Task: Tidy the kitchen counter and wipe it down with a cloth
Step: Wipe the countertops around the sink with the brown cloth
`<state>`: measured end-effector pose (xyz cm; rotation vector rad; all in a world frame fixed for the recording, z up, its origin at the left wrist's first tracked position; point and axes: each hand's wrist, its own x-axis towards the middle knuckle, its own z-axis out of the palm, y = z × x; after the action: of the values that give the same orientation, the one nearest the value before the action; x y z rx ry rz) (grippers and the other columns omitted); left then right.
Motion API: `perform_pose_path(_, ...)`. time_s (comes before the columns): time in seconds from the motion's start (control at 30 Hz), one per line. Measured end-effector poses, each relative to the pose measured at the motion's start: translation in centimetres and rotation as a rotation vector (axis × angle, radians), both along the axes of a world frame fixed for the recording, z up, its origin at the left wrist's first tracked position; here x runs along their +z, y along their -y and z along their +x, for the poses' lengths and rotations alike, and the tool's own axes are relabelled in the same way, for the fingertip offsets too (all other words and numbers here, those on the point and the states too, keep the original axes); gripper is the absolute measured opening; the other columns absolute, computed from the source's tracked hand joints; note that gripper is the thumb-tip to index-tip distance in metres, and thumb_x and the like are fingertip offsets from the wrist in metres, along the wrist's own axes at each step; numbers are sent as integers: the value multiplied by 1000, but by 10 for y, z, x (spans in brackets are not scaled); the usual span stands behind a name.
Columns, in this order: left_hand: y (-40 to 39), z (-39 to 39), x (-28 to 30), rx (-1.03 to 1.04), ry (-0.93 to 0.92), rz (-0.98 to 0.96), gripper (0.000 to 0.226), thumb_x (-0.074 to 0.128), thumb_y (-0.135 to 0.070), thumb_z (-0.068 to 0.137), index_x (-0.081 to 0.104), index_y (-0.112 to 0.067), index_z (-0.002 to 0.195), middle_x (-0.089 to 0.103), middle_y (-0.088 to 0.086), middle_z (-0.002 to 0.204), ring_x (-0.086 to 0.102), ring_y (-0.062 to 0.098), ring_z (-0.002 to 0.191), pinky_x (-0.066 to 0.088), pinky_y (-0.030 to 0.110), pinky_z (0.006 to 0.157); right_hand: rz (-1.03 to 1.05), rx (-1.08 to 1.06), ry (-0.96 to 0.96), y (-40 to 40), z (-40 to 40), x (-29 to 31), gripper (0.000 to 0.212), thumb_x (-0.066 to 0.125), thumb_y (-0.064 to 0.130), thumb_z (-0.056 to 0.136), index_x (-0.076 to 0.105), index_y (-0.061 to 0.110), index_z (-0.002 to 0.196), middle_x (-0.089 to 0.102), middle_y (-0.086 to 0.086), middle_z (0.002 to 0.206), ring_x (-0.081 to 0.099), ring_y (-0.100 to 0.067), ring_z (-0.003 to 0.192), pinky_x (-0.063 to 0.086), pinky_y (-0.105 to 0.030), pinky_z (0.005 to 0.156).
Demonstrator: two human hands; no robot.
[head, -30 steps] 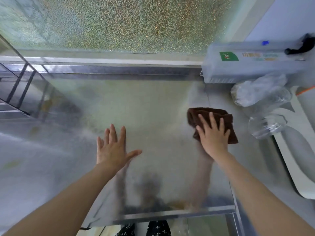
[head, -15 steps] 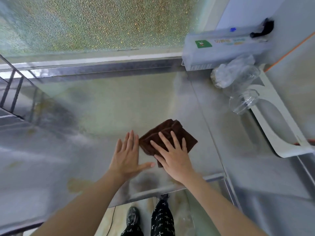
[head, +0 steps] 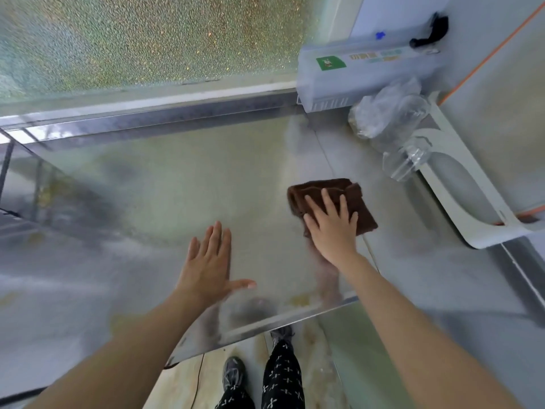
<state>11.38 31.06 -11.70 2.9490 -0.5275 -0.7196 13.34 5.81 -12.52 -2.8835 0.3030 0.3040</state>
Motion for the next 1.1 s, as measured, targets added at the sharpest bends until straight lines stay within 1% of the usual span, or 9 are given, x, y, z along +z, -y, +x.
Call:
perform_pose_path(0.07, -2, -11, 0, -44, 65, -31, 129, -3, -93, 52, -3, -7, 147, -11, 12, 156, -5, 27, 146, -6, 41, 116, -39, 146, 6, -19, -30, -2, 48, 25, 51, 96, 25, 43, 143, 12, 5, 158, 6, -35, 144, 11, -64, 109)
perform_pose_path(0.13, -4, -32, 1, -140, 110, -13, 118, 8, -90, 67, 20, -1, 145, 14, 17, 154, 18, 30, 142, -2, 38, 115, -48, 289, -6, -36, -65, -3, 51, 21, 53, 93, 30, 42, 141, 22, 3, 156, 17, -38, 142, 18, -67, 105)
perform_pose_path(0.27, -11, -67, -2, -201, 8, 7, 116, 23, -89, 69, 39, 4, 135, 39, 21, 143, 33, 30, 133, -2, 37, 110, -121, 475, -95, -30, -110, -5, 49, 24, 52, 92, 30, 43, 140, 33, 5, 151, 32, -36, 137, 33, -64, 98)
perform_pose_path(0.4, -15, -65, -3, -226, 79, 58, 112, 28, -88, 67, 46, 1, 132, 46, 19, 140, 39, 32, 132, 8, 42, 110, -128, 226, -94, 15, -109, 0, 53, 19, 52, 94, 10, 45, 145, 4, 8, 159, 3, -31, 145, 16, -61, 111)
perform_pose_path(0.5, -17, -59, -5, -242, 88, 72, 110, 35, -87, 62, 46, -2, 132, 46, 17, 140, 30, 27, 131, 14, 42, 106, -82, -28, -50, 34, -110, 2, 51, 29, 46, 97, 15, 42, 146, 3, 6, 159, 0, -33, 145, 13, -60, 111)
perform_pose_path(0.7, -15, -65, -9, -262, 128, 65, 108, 23, -86, 67, 50, -3, 130, 50, 14, 138, 51, 30, 125, 20, 43, 110, -23, -141, 22, -24, -126, -3, 48, 30, 44, 97, 32, 32, 144, 19, -5, 156, 12, -40, 142, 16, -59, 111)
perform_pose_path(0.9, -18, -67, -5, -185, 142, -13, 118, 9, -91, 61, 3, -11, 149, -2, 9, 158, -2, 25, 146, -9, 42, 113, -37, 224, -81, -91, -155, -6, 52, 28, 50, 89, 35, 38, 139, 33, -3, 151, 33, -39, 136, 27, -57, 104)
perform_pose_path(1.0, -42, -61, 7, 60, 134, -71, 104, 24, -83, 74, 6, -12, 149, -2, 7, 158, -3, 22, 146, -1, 45, 117, -45, 287, -103, -69, -137, -3, 56, 20, 56, 91, 17, 42, 145, 3, 2, 158, 6, -37, 144, 11, -57, 112)
perform_pose_path(1.1, -86, -53, 18, 449, 146, -81, 81, 35, -61, 88, 12, -13, 148, 1, 8, 158, 2, 24, 146, 5, 46, 117, -24, 103, -125, -58, -98, 3, 55, 26, 53, 96, 10, 41, 147, -5, 1, 159, -7, -36, 144, 8, -56, 114)
